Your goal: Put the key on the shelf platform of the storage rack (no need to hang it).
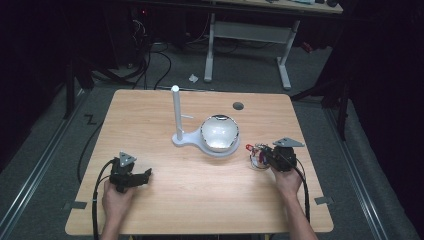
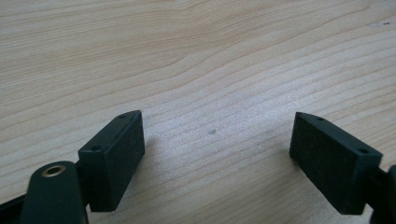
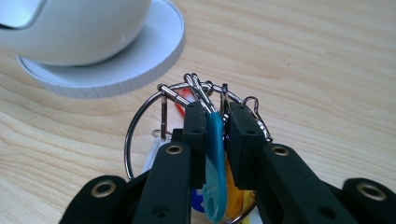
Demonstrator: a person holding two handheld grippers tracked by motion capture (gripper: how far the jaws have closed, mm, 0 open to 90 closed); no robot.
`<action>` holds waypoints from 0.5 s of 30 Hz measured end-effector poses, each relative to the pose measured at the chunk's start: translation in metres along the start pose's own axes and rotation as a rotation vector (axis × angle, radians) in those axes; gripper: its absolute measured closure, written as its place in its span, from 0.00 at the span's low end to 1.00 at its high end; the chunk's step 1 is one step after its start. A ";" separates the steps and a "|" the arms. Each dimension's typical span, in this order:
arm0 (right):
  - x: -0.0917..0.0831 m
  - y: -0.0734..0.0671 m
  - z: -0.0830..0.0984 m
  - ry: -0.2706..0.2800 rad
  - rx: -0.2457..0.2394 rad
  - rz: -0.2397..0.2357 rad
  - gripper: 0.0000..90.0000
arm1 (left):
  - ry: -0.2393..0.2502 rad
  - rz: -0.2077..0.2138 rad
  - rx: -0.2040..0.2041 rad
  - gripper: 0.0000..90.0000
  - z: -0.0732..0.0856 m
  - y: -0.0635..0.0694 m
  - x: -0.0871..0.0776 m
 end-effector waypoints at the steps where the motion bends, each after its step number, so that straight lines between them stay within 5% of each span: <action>1: -0.006 0.000 -0.002 0.016 -0.001 -0.004 0.88 | 0.000 0.000 -0.001 0.20 0.000 0.000 0.000; 15: -0.041 0.002 -0.019 0.106 -0.005 -0.037 0.89 | 0.000 0.000 0.002 0.20 0.000 0.000 0.000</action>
Point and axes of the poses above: each handheld gripper's, and its own axes: x roughly forward along the jaws, z roughly out of its underside, y roughly to its right, the point moved 4 cm from there along x, roughly forward along the jaws, and after that the axes turned 1 degree about y, right-handed, at the moved point
